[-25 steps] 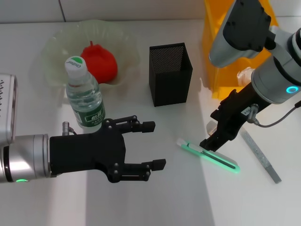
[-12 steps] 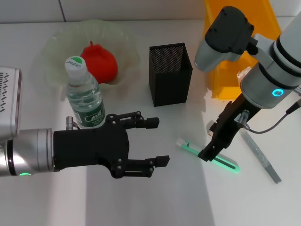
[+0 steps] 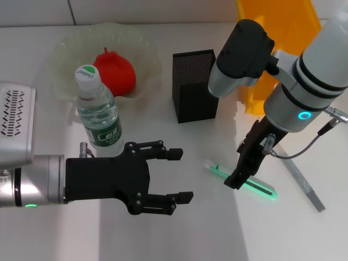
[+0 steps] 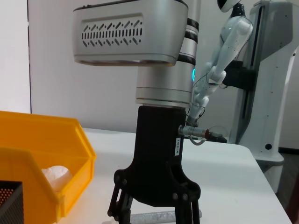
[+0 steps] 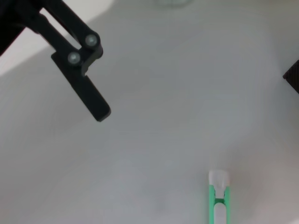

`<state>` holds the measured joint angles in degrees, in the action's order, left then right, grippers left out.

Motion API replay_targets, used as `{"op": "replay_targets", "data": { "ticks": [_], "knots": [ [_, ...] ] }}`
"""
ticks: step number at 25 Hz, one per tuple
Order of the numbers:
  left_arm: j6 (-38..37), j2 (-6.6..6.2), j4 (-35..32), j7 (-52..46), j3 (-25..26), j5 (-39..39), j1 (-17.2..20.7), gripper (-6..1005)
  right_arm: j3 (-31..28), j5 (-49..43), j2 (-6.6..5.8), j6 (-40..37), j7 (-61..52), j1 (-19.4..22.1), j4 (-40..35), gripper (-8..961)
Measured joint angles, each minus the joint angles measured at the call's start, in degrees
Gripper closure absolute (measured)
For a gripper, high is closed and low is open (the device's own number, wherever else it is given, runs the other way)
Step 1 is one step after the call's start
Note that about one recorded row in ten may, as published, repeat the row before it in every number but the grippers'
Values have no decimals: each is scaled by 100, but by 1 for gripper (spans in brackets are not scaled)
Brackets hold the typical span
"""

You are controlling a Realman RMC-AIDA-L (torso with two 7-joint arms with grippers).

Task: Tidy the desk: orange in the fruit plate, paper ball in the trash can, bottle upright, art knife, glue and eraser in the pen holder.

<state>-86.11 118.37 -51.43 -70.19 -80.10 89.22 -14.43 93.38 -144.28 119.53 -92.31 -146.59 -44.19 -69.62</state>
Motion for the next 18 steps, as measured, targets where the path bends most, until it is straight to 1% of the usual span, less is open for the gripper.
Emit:
{"op": "replay_targets", "data": {
  "ticks": [5,13,18],
  "knots": [
    [105,11,65,-17,30,280,2,195,82,-5,2,90,-15,-44,12,157],
    [169,25,73,0,36,303,17,195,520,-11,7,315,-102,-234,268,159],
    [186,28,73,-4,6,303,-4,195,687,-16,9,449,-166,-258,301,160]
  ]
}}
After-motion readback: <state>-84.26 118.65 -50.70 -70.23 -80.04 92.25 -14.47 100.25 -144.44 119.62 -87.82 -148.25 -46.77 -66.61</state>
